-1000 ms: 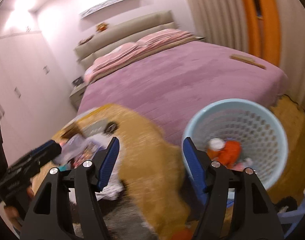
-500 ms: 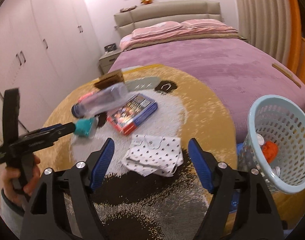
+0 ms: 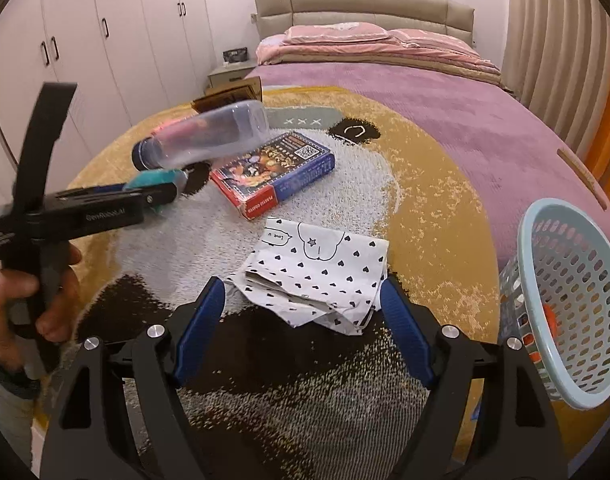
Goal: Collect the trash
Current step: 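Grasp the teal plastic package with the left tool while the right tool grasps the white heart-print cloth, then carry the teal package and heart-print cloth into the basket and release both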
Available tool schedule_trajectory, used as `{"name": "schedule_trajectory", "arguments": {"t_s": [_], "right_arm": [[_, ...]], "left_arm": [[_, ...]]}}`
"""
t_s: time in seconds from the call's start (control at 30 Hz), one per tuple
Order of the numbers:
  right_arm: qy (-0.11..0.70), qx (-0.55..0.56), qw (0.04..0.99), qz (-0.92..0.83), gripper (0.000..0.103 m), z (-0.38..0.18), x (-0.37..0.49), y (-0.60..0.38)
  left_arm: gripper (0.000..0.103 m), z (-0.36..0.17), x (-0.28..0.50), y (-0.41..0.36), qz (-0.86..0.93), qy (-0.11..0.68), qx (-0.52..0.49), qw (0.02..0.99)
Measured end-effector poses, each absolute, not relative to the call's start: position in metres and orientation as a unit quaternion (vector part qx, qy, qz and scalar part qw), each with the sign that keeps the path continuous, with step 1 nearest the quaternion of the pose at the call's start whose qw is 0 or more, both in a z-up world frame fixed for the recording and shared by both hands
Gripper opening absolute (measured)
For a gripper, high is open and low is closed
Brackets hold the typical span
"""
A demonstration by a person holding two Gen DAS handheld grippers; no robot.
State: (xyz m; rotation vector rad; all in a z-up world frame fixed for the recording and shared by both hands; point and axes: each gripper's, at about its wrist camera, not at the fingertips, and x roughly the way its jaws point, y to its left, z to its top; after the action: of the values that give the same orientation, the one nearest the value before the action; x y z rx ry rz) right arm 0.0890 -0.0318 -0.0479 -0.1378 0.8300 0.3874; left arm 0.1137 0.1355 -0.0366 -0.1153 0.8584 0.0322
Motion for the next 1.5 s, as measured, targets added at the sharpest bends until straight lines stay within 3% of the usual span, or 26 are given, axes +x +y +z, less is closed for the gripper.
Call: {"name": "schedule_trajectory", "arguments": {"t_s": [0.17,0.3,0.47,0.57,1.07,1.5], "right_arm": [[0.391,-0.109,0.897,0.174,0.074,-0.05,0.09,-0.022],[0.399,-0.133,0.892,0.168,0.039,-0.054,0.099,-0.012],[0.389,-0.128,0.895,0.176,0.015,-0.05,0.102,-0.009],[0.379,-0.117,0.901,0.173,0.007,-0.042,0.101,-0.013],[0.304,-0.026,0.94,0.152,0.003,0.023,0.089,-0.063],[0.255,0.024,0.963,0.088,0.003,0.062,0.091,-0.146]], "left_arm": [[0.058,-0.035,0.115,0.136,0.016,0.41,-0.055,0.91],[0.057,-0.035,0.116,0.133,0.014,0.408,-0.06,0.911],[0.056,-0.034,0.112,0.134,0.005,0.404,-0.068,0.912],[0.055,-0.032,0.106,0.135,-0.004,0.398,-0.072,0.915],[0.055,0.02,0.077,0.101,-0.097,0.34,-0.085,0.931],[0.055,0.056,0.106,0.006,-0.181,0.309,-0.032,0.933]]}}
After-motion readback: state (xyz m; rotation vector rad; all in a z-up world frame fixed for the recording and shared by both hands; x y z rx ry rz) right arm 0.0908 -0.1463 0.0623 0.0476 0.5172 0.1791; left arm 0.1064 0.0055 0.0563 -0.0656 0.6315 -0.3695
